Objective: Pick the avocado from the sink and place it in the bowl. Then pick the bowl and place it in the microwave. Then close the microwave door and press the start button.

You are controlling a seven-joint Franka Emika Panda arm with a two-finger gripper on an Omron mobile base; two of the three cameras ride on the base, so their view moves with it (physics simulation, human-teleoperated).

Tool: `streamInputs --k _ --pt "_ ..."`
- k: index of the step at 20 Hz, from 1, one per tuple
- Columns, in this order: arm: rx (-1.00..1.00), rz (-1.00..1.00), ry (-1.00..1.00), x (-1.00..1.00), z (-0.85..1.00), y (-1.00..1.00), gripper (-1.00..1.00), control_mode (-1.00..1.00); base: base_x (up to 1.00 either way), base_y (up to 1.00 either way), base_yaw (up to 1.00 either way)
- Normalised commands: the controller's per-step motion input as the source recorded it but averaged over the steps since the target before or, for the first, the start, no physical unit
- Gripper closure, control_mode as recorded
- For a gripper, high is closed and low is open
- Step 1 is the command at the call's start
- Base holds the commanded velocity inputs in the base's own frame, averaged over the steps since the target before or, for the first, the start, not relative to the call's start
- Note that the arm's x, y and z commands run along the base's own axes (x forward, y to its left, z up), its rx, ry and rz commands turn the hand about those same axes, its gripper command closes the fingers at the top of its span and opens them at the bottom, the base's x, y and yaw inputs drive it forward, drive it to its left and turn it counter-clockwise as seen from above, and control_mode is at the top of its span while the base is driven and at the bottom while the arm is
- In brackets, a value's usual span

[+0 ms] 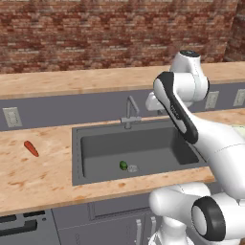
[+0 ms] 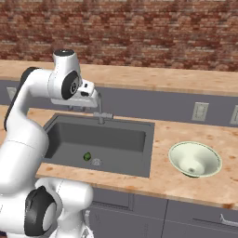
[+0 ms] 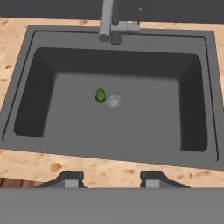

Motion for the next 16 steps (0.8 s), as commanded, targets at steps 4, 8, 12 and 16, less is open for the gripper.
streamInputs --k 4,8,12,16 --pt "-0.07 0.00 0.01 -0.34 -0.17 0.08 -1.00 -1.00 0.00 0.00 0.00" --pt "-0.11 -0.02 0.18 -0.42 -0.59 0.61 -1.00 -1.00 0.00 0.00 0.00" --pt "-0.03 -0.01 0.15 -0.01 -0.97 0.92 -1.00 -1.00 0.00 0.00 0.00" --pt "0.02 0.00 0.12 0.14 -1.00 0.54 -1.00 -1.00 0.00 0.00 0.00"
